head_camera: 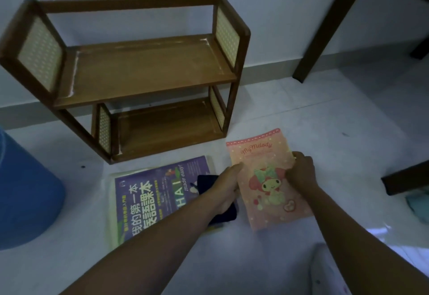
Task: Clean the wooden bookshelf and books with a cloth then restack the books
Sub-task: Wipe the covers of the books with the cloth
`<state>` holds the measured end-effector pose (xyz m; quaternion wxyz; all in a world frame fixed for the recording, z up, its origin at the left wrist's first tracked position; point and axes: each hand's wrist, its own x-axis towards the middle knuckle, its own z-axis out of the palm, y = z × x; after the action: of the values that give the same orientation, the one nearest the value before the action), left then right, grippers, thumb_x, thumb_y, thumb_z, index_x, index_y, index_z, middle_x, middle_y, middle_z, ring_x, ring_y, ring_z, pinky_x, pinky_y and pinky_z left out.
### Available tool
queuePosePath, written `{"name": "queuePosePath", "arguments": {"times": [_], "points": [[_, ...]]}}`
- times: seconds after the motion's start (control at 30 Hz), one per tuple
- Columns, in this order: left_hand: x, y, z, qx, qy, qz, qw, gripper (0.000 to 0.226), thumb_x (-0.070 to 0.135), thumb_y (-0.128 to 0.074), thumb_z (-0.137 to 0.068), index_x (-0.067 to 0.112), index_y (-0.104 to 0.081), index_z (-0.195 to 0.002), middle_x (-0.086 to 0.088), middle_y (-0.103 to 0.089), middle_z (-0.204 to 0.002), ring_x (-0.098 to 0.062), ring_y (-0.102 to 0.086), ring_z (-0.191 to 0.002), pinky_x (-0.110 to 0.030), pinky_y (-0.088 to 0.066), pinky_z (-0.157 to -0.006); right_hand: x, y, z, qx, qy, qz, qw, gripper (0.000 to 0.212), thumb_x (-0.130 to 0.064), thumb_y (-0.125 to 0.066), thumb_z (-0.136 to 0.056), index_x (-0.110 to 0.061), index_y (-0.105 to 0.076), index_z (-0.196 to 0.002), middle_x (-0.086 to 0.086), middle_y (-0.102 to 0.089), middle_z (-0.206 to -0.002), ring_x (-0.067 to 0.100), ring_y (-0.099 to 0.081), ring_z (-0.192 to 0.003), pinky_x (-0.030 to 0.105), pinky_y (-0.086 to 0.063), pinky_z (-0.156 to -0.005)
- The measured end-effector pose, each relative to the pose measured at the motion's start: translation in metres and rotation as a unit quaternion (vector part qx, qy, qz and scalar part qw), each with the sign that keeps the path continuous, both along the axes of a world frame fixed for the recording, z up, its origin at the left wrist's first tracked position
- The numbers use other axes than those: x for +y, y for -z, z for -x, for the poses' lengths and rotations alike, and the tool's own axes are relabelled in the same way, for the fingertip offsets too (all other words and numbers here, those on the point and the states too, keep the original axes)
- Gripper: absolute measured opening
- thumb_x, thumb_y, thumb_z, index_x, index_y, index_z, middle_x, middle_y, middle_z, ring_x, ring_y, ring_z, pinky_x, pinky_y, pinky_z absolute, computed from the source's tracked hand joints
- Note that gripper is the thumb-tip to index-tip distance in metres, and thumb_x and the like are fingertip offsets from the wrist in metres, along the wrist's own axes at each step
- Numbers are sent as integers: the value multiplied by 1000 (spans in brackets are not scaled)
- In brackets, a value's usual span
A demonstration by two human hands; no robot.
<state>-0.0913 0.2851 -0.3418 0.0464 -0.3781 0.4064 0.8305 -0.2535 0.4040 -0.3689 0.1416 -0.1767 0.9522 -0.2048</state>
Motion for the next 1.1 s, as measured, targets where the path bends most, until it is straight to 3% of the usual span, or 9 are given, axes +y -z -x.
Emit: {"name": "queuePosePath", "arguments": {"times": [0.07,0.13,0.27,0.47,0.53,0.7,0.8,0.93,1.1], "points": [[-2,6,-5,15,7,23,1000,33,39,-32,-102,23,-53,-123,2,-62,-120,-8,-61,-99,-16,-49,-78,2,11,2,-7,3,-5,1000,42,-3,-70,-74,2,-59,-115,27,-59,-107,44,-57,-98,42,-49,-81],[-8,8,-10,9,20,80,997,57,43,-38,-100,19,-25,-149,4,-37,-150,-12,-44,-130,-18,-37,-102,5,23,4,-20,24,-1,1000,46,-5,-72,-71,-1,-59,-115,27,-59,-108,41,-60,-92,38,-50,-78],[-28,12,-36,-2,81,282,956,67,45,-43,-97,27,-9,-153,10,-13,-159,-12,-18,-145,-26,-17,-114,10,44,6,-19,32,-23,999,44,-7,-72,-73,-1,-56,-114,26,-56,-110,42,-60,-90,39,-51,-77],[-74,25,-116,-67,272,645,711,76,56,-33,-95,20,1,-152,5,4,-160,-12,6,-147,-35,2,-120,-19,29,-27,30,3,-35,999,46,-8,-60,-81,-2,-47,-125,24,-53,-120,40,-54,-108,47,-49,-92],[-88,29,-152,-110,267,681,672,85,68,-29,-89,22,6,-152,9,16,-155,-9,14,-145,-36,7,-117,-42,18,-70,37,-104,28,993,51,-19,-57,-90,-7,-40,-137,17,-49,-135,32,-48,-123,43,-41,-103],[-107,51,-237,-234,280,645,672,128,97,-23,-59,15,13,-150,4,26,-151,-13,20,-143,-46,4,-118,-65,34,-175,38,-373,-35,926,67,-56,-46,-87,-33,-25,-146,8,-18,-157,34,-19,-143,53,-26,-112],[-114,71,-264,-263,315,601,686,137,96,-38,-57,12,21,-148,-2,30,-152,-18,19,-145,-49,3,-117,-66,51,-195,110,-346,-70,929,63,-31,-67,-80,-25,-45,-138,15,-38,-149,39,-38,-135,59,-37,-105],[-118,83,-272,-226,299,611,697,132,91,-43,-61,14,19,-148,1,28,-149,-16,19,-142,-43,3,-116,-83,61,-244,138,-348,-4,927,70,-10,-84,-55,-13,-62,-121,14,-65,-122,31,-64,-107,45,-54,-85],[-116,89,-276,-206,265,654,677,134,96,-35,-58,9,9,-149,-1,18,-150,-21,9,-144,-45,2,-113,-97,67,-270,172,-581,59,794,57,-25,-71,-67,-24,-59,-123,-1,-63,-128,18,-59,-117,37,-51,-93]]}}
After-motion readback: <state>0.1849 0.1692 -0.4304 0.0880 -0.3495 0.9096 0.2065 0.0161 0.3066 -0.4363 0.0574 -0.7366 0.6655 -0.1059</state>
